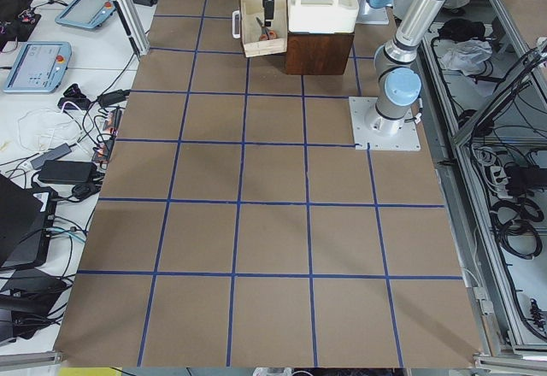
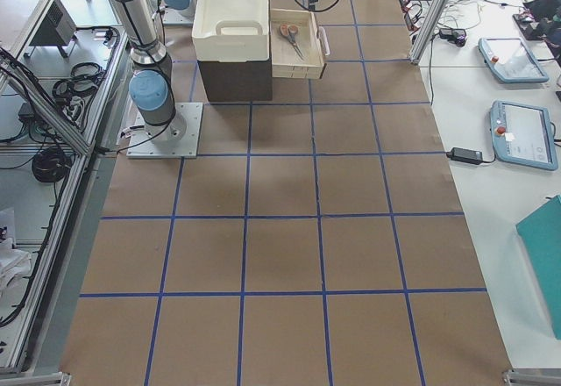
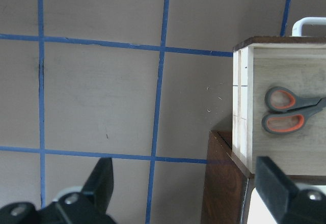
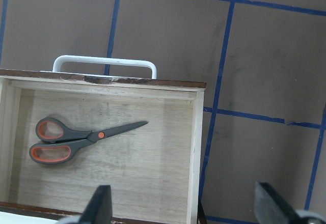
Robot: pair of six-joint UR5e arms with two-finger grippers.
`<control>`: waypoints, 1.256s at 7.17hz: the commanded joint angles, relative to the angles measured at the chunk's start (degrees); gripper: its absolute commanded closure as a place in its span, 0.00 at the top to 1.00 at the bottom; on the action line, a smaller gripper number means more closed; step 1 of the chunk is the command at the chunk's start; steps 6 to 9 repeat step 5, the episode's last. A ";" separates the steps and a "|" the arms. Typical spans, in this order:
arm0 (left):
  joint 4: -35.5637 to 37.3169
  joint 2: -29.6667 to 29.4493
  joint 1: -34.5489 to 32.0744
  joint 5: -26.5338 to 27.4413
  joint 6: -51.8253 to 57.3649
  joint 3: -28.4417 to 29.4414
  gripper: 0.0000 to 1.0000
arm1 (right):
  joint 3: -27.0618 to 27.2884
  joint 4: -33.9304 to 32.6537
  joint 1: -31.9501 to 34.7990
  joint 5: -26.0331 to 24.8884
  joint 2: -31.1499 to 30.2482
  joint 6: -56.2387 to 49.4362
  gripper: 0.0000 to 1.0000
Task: Place scissors in drawer with both arms
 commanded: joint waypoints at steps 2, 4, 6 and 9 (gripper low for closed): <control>0.13 -0.02 -0.08 -0.06 0.10 -0.36 1.00 | -0.03 0.09 0.00 0.00 0.00 0.00 1.00; 0.30 -0.02 -0.08 0.02 1.84 -0.36 1.00 | -0.03 0.09 0.00 0.00 0.00 0.00 1.00; 1.09 -0.02 -0.17 0.02 2.90 -0.53 1.00 | -0.03 0.09 0.00 0.00 0.00 0.00 1.00; 1.09 -0.02 -0.17 0.02 2.90 -0.53 1.00 | -0.03 0.09 0.00 0.00 0.00 0.00 1.00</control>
